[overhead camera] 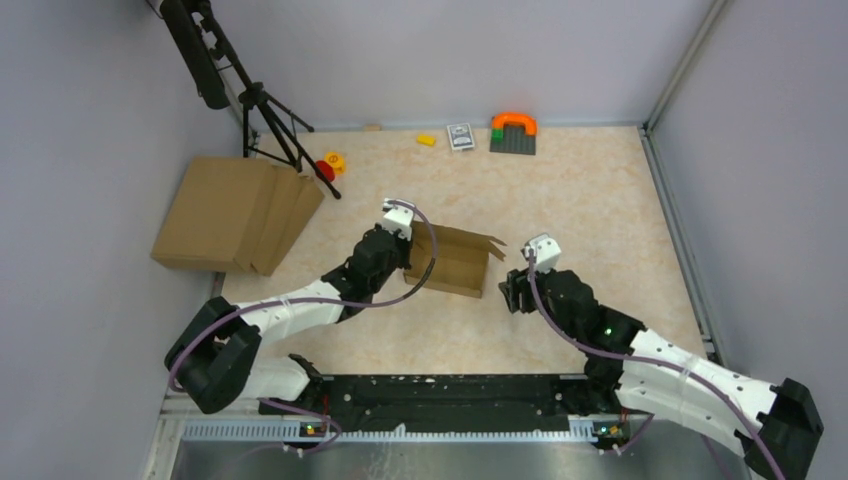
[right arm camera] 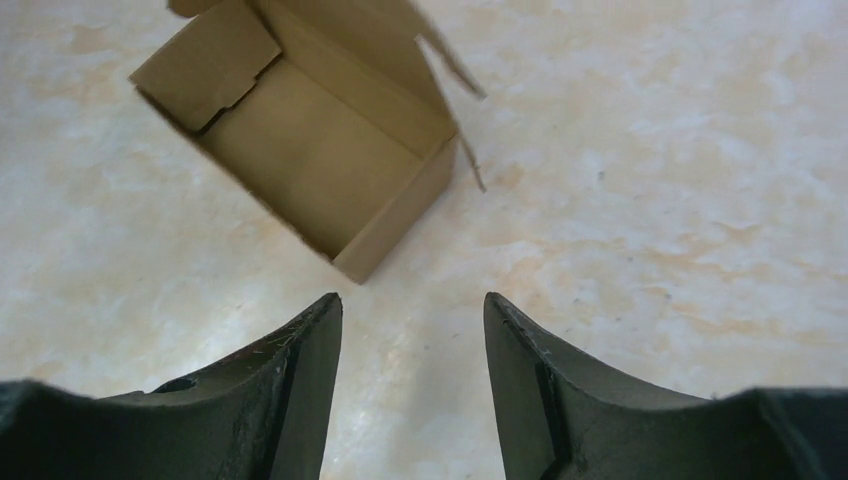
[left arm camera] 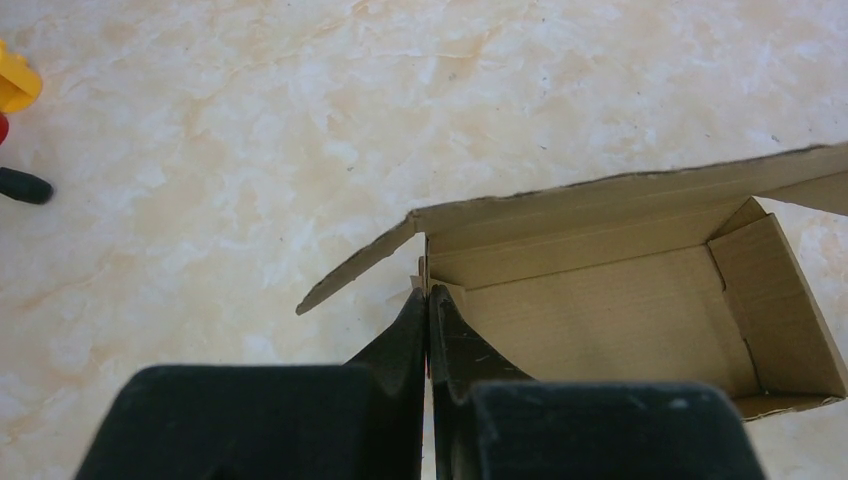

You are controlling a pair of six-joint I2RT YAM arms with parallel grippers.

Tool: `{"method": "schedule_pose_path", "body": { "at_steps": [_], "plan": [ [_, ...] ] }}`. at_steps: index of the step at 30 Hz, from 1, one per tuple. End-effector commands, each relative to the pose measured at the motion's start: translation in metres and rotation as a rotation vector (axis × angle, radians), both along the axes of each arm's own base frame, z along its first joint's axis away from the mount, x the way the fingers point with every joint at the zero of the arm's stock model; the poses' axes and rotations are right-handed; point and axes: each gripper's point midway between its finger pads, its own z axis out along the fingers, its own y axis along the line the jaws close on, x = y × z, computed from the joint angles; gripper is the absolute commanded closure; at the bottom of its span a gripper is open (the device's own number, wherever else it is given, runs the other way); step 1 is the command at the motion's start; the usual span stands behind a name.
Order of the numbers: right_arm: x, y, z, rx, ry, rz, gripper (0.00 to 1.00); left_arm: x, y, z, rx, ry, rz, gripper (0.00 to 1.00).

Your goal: Fold the paper box

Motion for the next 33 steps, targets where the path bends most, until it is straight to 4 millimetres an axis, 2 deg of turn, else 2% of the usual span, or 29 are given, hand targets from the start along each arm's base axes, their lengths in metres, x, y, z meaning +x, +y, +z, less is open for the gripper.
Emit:
{"method": "schedule_pose_path", "body": {
  "at_steps": [1, 3, 7, 11, 18, 25, 33],
  "plan": [
    [0.036, -0.013, 0.05, -0.039, -0.147, -0.167, 0.47, 0.003, -0.005, 0.017, -0.04, -0.017, -0.014, 1.0],
    [0.042, -0.01, 0.048, -0.077, -0.133, -0.162, 0.47, 0.003, -0.006, 0.017, -0.04, -0.016, -0.017, 1.0],
    [0.056, 0.004, 0.056, -0.032, -0.133, -0.126, 0.49, 0.002, -0.007, 0.018, -0.043, -0.016, -0.024, 1.0],
    [0.069, 0.011, 0.055, -0.039, -0.131, -0.122, 0.5, 0.002, -0.008, 0.016, -0.043, -0.012, -0.032, 1.0],
    [0.083, 0.024, 0.051, -0.016, -0.111, -0.132, 0.58, 0.001, -0.011, 0.017, -0.049, -0.007, -0.042, 1.0],
    [0.086, 0.029, 0.04, 0.041, -0.059, -0.173, 0.72, 0.0, -0.013, 0.019, -0.058, -0.004, -0.053, 1.0],
    [0.094, 0.02, 0.034, 0.109, -0.017, -0.307, 0.82, -0.003, -0.017, 0.02, -0.073, 0.006, -0.072, 1.0]
  ]
}}
